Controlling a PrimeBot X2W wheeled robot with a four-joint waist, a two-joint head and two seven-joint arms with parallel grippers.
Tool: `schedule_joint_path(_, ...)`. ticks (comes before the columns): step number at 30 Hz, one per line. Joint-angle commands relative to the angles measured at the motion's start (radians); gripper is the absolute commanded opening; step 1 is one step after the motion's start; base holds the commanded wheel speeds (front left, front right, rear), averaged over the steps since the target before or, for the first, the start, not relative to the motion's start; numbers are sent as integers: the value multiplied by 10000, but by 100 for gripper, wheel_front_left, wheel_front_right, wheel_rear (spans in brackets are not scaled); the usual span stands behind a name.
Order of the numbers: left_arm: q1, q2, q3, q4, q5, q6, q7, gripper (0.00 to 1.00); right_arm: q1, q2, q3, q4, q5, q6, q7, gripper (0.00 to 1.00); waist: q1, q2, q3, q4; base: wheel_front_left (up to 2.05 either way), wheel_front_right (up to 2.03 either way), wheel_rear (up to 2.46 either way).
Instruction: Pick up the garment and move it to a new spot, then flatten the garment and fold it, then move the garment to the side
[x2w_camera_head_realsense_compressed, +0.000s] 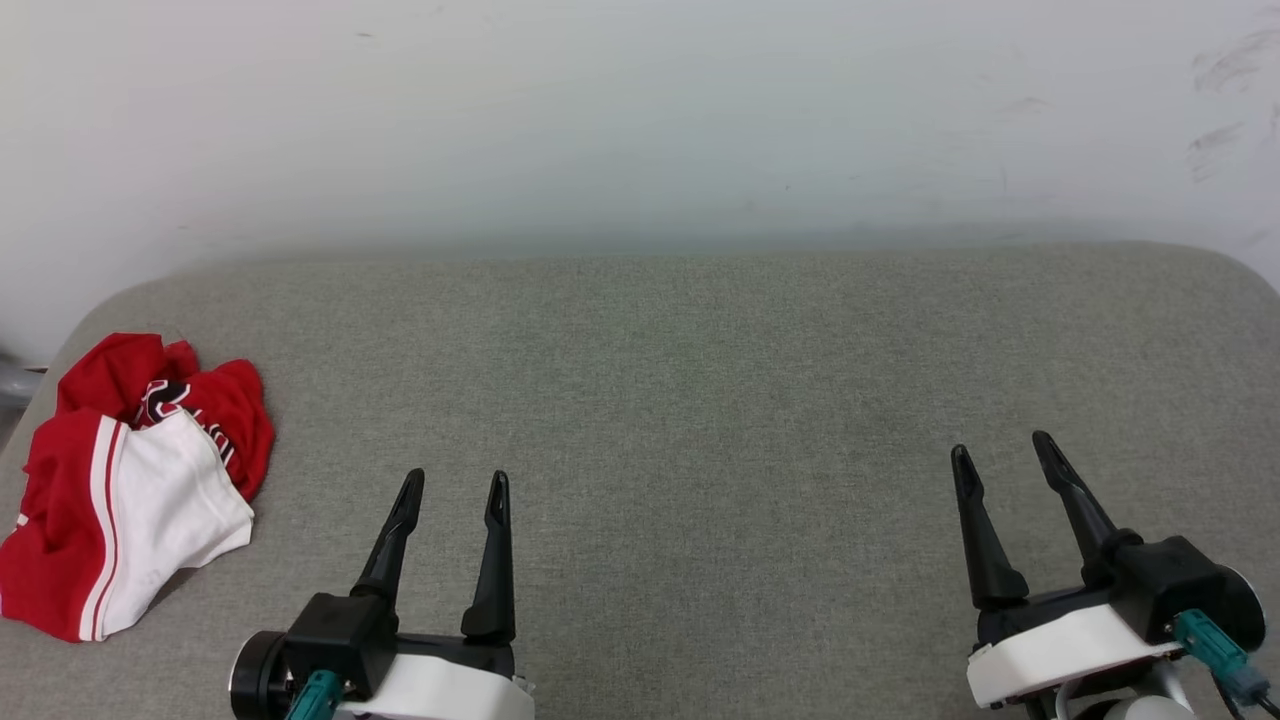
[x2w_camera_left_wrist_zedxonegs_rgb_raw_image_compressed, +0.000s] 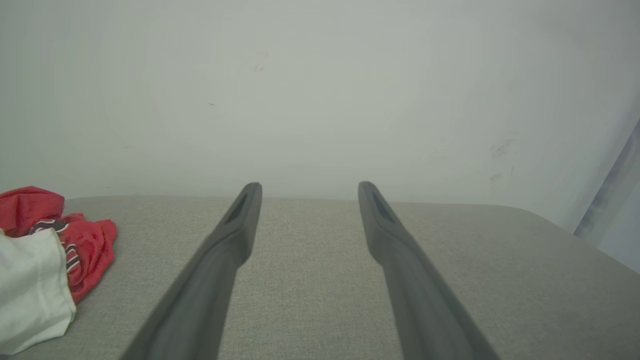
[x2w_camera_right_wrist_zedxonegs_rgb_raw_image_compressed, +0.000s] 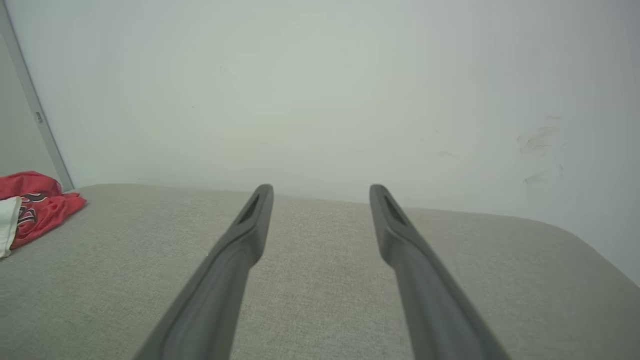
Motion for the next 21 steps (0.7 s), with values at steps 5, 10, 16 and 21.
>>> schedule_joint_path(5, 195, -184, 354, 4, 297, -317, -179, 100, 107, -5, 1, 17, 533, -4, -180, 100, 0, -1, -27, -24, 0, 0, 0)
schedule_joint_path(10, 311, -267, 527, 132, 518, -544, -256, 100, 155, -5, -220, 164, 714, -4, -252, 100, 0, -1, -40, -39, 0, 0, 0)
schedule_joint_path(16, 368, -332, 558, 393, 1010, -691, -360, 100, 215, -2, -424, 296, 570, -4, -370, 100, 0, -1, -51, -92, 0, 0, 0)
schedule_joint_path(21, 405, -351, 547, 422, 1377, -731, -447, 100, 210, -2, -406, 303, 301, -5, -455, 100, 0, -1, -54, -151, 0, 0, 0)
